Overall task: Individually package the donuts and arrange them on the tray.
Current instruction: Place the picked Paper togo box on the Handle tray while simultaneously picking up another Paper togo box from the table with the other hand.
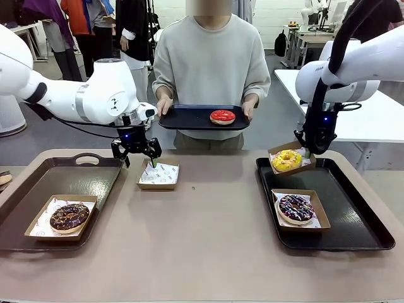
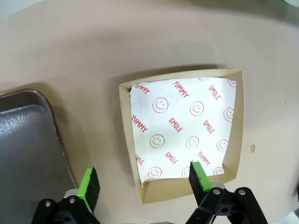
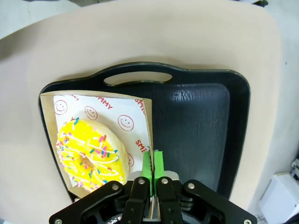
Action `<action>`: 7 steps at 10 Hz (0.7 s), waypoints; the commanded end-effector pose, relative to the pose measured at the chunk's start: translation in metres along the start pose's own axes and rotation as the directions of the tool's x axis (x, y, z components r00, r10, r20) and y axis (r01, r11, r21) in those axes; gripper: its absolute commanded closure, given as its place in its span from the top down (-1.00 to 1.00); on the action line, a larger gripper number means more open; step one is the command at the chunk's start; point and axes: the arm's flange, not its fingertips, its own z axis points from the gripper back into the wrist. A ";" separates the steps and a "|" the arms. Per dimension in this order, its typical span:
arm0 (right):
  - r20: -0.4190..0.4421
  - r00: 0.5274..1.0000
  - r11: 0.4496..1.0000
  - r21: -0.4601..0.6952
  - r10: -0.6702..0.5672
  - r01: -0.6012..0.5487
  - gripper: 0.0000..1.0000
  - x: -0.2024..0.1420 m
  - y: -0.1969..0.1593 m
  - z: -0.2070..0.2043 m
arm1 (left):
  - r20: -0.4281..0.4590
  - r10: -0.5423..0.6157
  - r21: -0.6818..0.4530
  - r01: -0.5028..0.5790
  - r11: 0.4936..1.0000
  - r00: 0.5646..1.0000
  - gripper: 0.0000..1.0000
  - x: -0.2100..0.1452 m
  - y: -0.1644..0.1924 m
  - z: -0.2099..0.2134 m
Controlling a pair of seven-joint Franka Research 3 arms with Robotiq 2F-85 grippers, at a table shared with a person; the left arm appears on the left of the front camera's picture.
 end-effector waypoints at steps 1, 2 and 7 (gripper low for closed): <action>0.001 1.000 1.000 0.029 0.003 -0.003 -0.96 0.002 -0.006 -0.007 | -0.025 0.040 0.028 -0.040 0.999 0.999 1.00 0.016 -0.009 -0.004; -0.002 1.000 1.000 0.031 0.004 -0.004 -0.96 0.002 -0.006 -0.009 | -0.033 0.048 0.029 -0.047 0.998 0.998 1.00 0.019 -0.009 -0.008; -0.071 0.996 0.995 0.089 0.045 -0.038 -0.96 -0.002 0.000 -0.021 | -0.052 0.083 0.041 -0.081 0.996 0.995 1.00 0.024 -0.003 -0.017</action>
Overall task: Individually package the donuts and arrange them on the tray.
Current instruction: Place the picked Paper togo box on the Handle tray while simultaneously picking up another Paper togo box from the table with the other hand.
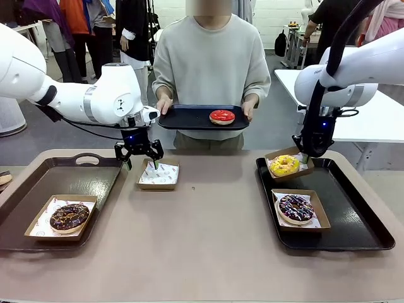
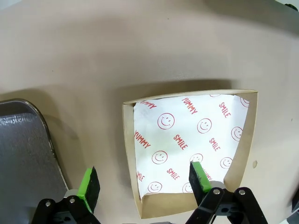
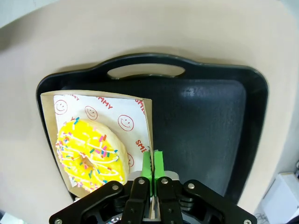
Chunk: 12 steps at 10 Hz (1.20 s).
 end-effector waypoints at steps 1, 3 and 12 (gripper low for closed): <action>-0.030 0.999 0.999 0.040 0.023 -0.022 -0.96 -0.002 0.000 -0.004 | -0.012 0.034 0.036 -0.033 0.999 0.999 1.00 0.007 -0.005 -0.002; -0.056 0.998 0.999 0.041 0.034 -0.031 -0.96 -0.008 0.004 -0.006 | -0.021 0.037 0.040 -0.036 0.999 0.999 1.00 0.009 -0.005 -0.005; -0.062 0.998 0.999 0.037 0.015 -0.012 -0.96 -0.002 0.000 -0.021 | -0.049 0.043 0.049 -0.041 0.998 0.998 1.00 0.019 -0.008 -0.017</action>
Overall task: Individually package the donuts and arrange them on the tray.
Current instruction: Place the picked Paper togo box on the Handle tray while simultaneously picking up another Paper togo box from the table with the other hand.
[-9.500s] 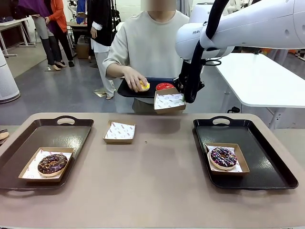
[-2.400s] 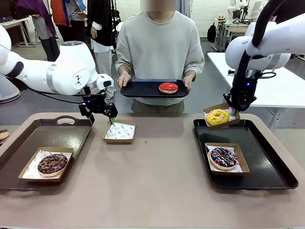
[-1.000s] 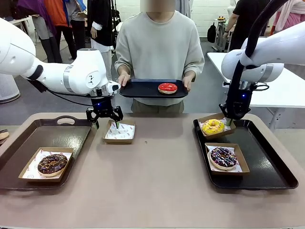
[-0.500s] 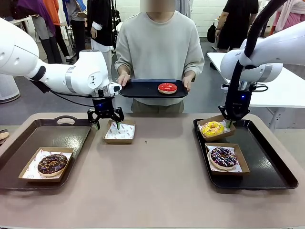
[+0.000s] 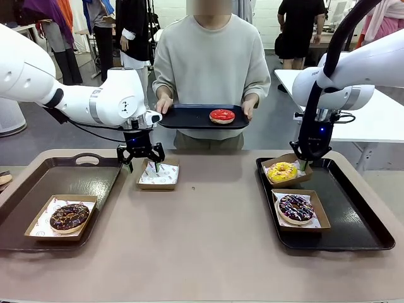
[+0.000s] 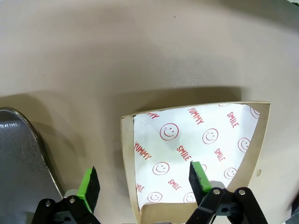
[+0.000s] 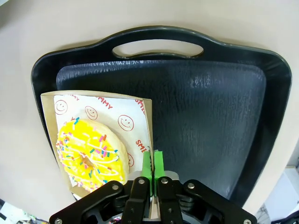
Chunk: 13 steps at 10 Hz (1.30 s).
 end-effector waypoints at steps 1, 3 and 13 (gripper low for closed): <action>0.012 1.000 1.000 0.021 -0.001 0.001 -0.96 0.005 -0.003 -0.007 | -0.007 0.034 0.036 -0.033 0.999 0.999 1.00 0.008 -0.005 0.000; 0.017 1.000 1.000 0.024 0.003 -0.004 -0.96 0.005 -0.002 -0.008 | 0.002 0.034 0.038 -0.034 0.999 0.999 1.00 0.008 -0.006 0.001; 0.015 1.000 0.999 0.043 0.013 -0.013 1.00 0.005 -0.001 -0.008 | 0.005 0.027 0.028 -0.027 0.999 1.000 1.00 0.007 -0.005 0.008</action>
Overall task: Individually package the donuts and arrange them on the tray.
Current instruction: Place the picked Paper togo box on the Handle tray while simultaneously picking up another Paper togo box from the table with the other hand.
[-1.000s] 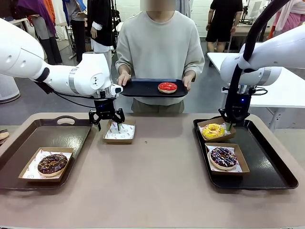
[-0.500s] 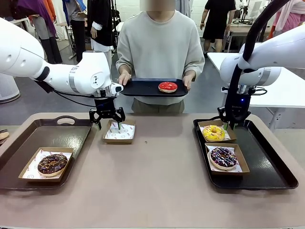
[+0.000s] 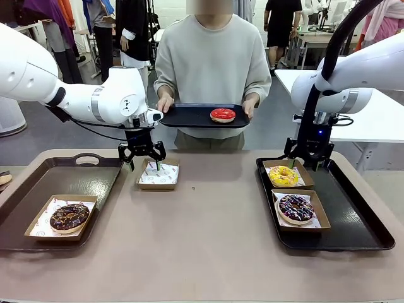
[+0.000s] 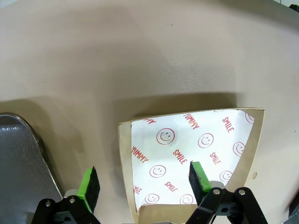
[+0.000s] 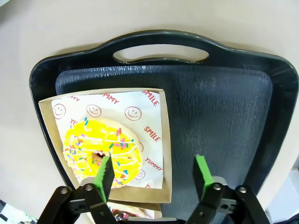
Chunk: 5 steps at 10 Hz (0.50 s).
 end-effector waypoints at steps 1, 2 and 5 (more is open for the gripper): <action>0.012 1.000 0.999 0.033 0.014 -0.015 1.00 0.002 -0.002 0.000 | -0.003 0.022 0.031 -0.022 0.999 1.000 1.00 0.002 -0.002 0.003; 0.012 1.000 0.999 0.036 0.014 -0.014 1.00 0.001 -0.003 0.000 | -0.004 0.020 0.029 -0.020 0.999 1.000 1.00 0.004 -0.002 0.002; 0.010 1.000 0.999 0.041 0.012 -0.012 1.00 0.001 -0.005 -0.001 | -0.023 0.015 0.012 -0.015 1.000 1.000 -1.00 0.006 -0.002 -0.001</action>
